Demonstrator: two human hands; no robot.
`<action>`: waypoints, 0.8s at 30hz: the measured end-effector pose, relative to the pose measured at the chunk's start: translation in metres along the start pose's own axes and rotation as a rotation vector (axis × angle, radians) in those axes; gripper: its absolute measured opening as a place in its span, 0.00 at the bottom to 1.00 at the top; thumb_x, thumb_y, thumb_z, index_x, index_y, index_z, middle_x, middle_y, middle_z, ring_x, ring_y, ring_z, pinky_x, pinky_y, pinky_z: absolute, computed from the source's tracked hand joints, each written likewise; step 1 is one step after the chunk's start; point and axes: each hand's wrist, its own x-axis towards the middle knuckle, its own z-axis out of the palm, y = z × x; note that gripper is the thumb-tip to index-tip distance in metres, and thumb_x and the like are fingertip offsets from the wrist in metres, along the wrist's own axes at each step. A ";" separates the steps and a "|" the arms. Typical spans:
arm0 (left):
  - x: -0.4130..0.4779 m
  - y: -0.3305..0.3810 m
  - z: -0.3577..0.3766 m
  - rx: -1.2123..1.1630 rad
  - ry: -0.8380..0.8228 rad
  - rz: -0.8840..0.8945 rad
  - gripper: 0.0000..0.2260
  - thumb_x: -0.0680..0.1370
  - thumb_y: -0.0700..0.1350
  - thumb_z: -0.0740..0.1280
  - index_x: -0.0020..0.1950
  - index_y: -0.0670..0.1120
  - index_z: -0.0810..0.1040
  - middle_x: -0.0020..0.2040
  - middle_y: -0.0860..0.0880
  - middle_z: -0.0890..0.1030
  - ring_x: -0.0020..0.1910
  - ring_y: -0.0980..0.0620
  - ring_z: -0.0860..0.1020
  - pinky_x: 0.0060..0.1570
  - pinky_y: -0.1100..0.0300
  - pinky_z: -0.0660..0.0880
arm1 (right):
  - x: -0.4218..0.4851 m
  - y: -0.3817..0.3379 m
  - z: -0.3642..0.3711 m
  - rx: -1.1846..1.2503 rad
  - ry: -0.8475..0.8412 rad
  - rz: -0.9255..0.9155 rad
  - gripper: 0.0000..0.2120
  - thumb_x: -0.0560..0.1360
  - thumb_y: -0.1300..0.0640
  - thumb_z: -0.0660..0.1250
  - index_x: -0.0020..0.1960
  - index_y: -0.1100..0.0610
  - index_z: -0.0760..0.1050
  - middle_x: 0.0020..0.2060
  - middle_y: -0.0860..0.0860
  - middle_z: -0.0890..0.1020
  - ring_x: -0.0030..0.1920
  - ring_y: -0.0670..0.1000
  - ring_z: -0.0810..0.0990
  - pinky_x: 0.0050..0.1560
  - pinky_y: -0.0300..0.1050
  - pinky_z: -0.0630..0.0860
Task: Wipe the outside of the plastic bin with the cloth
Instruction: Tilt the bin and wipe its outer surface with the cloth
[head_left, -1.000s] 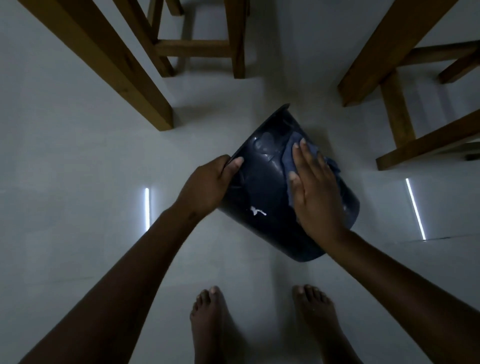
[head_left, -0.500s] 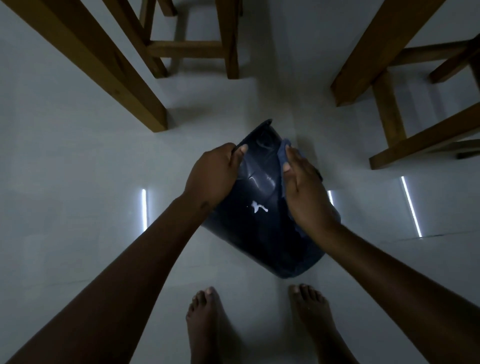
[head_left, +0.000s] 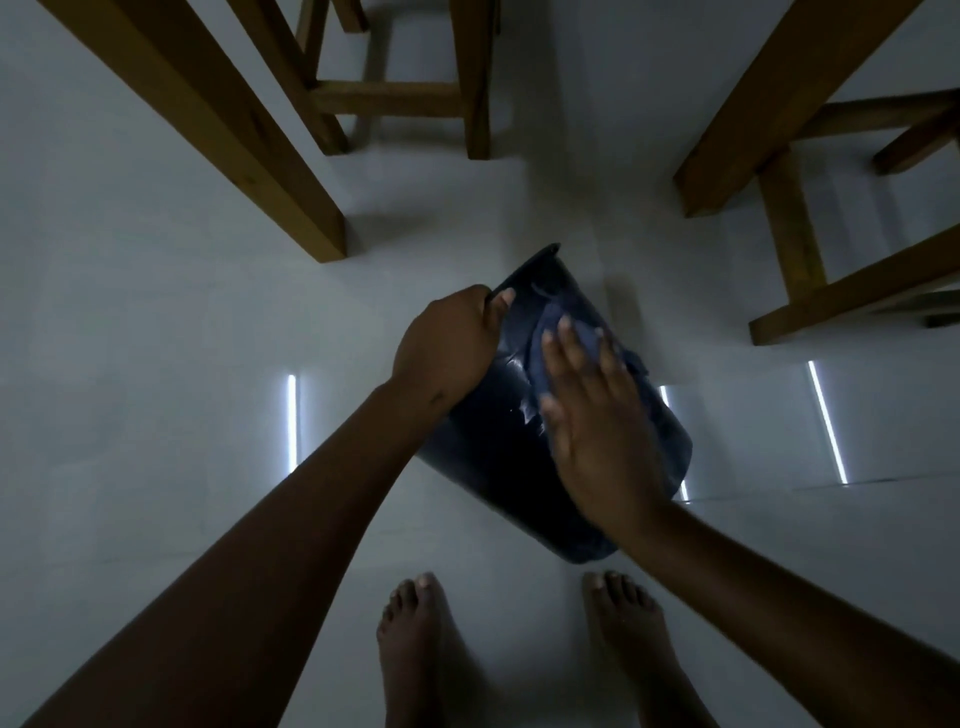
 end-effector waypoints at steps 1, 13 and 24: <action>0.001 0.000 0.001 0.006 -0.006 -0.007 0.19 0.82 0.57 0.51 0.42 0.46 0.73 0.42 0.45 0.80 0.41 0.46 0.77 0.42 0.57 0.71 | -0.012 -0.006 0.004 -0.056 -0.023 -0.043 0.25 0.82 0.49 0.46 0.78 0.52 0.51 0.78 0.49 0.53 0.78 0.56 0.49 0.75 0.57 0.54; -0.013 -0.008 0.001 -0.086 -0.002 0.045 0.13 0.82 0.56 0.53 0.42 0.52 0.68 0.32 0.56 0.73 0.33 0.60 0.73 0.33 0.67 0.66 | 0.032 0.031 -0.015 0.215 0.060 0.245 0.27 0.82 0.46 0.44 0.77 0.56 0.56 0.76 0.54 0.62 0.76 0.53 0.59 0.75 0.50 0.57; -0.002 0.003 0.000 -0.132 -0.020 0.063 0.15 0.82 0.56 0.54 0.45 0.48 0.72 0.33 0.55 0.74 0.34 0.61 0.73 0.34 0.68 0.67 | 0.044 0.027 -0.020 0.220 0.034 0.208 0.25 0.83 0.48 0.45 0.78 0.55 0.53 0.77 0.54 0.58 0.77 0.53 0.55 0.76 0.49 0.54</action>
